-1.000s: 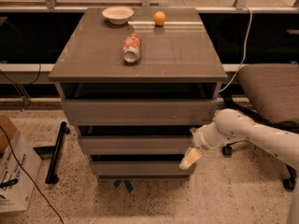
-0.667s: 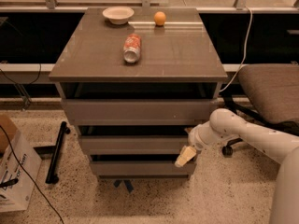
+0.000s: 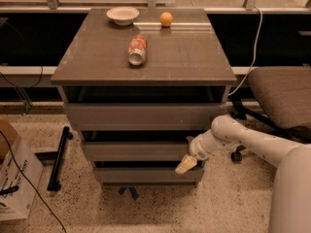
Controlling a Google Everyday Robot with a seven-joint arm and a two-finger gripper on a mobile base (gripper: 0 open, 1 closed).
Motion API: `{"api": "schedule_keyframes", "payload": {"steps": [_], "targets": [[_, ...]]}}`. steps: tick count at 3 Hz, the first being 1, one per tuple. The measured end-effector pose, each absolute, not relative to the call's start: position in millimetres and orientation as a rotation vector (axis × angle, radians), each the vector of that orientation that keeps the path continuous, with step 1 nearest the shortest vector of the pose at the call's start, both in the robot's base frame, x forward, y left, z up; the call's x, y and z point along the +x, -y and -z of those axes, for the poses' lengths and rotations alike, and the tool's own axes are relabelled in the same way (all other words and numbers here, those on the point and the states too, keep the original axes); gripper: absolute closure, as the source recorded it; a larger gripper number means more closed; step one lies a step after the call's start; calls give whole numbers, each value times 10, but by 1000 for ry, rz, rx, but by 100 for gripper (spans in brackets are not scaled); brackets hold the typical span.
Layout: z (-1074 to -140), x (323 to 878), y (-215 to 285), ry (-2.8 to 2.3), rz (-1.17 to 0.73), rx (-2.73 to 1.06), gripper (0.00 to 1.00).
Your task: Open middle drawer
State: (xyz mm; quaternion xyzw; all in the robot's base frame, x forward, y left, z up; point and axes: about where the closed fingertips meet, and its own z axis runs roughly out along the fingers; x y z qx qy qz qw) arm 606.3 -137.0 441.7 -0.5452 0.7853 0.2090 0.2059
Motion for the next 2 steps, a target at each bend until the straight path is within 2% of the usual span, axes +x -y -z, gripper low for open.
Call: {"api": "schedule_keyframes", "payload": {"steps": [1, 2], "targets": [[-4428, 5954, 1402, -2202, -592, -1532, 50], [-4430, 5953, 1402, -2202, -592, -1532, 81]]}}
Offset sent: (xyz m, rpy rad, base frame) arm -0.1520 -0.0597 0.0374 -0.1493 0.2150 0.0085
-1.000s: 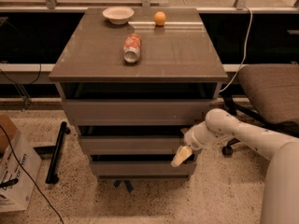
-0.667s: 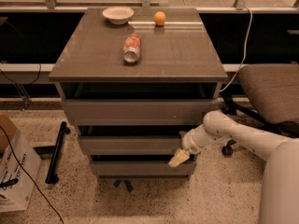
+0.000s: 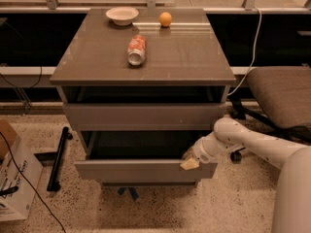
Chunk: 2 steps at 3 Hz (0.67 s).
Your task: Open middle drawer
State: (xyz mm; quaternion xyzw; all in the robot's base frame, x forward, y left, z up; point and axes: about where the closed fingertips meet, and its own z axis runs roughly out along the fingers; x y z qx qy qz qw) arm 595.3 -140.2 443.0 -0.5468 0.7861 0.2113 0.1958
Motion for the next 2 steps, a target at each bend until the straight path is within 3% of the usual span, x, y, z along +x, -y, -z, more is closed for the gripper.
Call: {"api": "schedule_keyframes", "payload": {"steps": [1, 2], "targets": [[-4430, 5953, 1402, -2202, -592, -1532, 100], [-4427, 5952, 1400, -2203, -593, -1533, 0]]}}
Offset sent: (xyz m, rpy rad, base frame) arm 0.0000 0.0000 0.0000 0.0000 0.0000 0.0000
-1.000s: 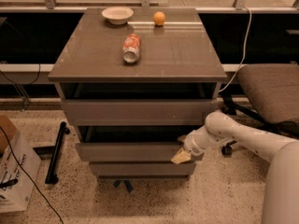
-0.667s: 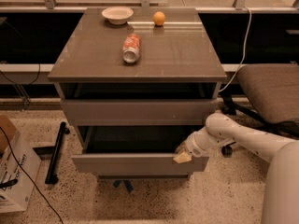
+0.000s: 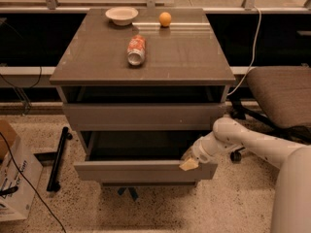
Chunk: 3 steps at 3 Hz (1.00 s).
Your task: Open middle drawer
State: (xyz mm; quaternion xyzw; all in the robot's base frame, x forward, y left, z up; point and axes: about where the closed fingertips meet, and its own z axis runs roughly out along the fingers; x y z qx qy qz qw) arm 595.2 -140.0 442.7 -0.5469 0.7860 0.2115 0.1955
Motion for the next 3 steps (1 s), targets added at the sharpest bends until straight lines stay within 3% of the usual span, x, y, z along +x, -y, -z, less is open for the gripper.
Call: {"api": "schedule_keyframes", "payload": {"steps": [3], "targets": [[-4185, 5774, 1318, -2301, -585, -1618, 0]]}}
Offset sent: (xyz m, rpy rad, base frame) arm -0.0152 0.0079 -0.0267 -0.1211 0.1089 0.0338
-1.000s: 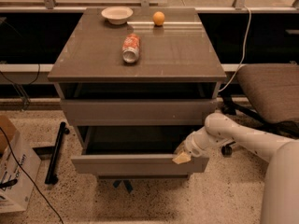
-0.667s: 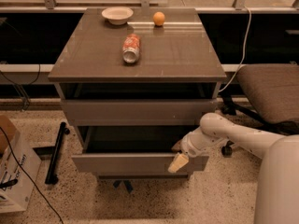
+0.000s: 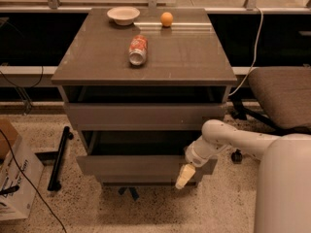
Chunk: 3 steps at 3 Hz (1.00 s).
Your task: Open middle drawer
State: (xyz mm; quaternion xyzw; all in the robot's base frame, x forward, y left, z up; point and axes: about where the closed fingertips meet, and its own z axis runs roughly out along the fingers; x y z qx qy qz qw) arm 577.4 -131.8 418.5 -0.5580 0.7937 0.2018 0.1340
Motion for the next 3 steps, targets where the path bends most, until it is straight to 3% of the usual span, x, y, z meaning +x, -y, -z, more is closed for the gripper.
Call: {"api": "schedule_keyframes", "payload": {"steps": [1, 2, 3], "targets": [[-4066, 5628, 1321, -2358, -586, -1686, 17], [-4135, 5628, 1321, -2358, -586, -1686, 48], [-4165, 5627, 1321, -2358, -586, -1686, 71]]}}
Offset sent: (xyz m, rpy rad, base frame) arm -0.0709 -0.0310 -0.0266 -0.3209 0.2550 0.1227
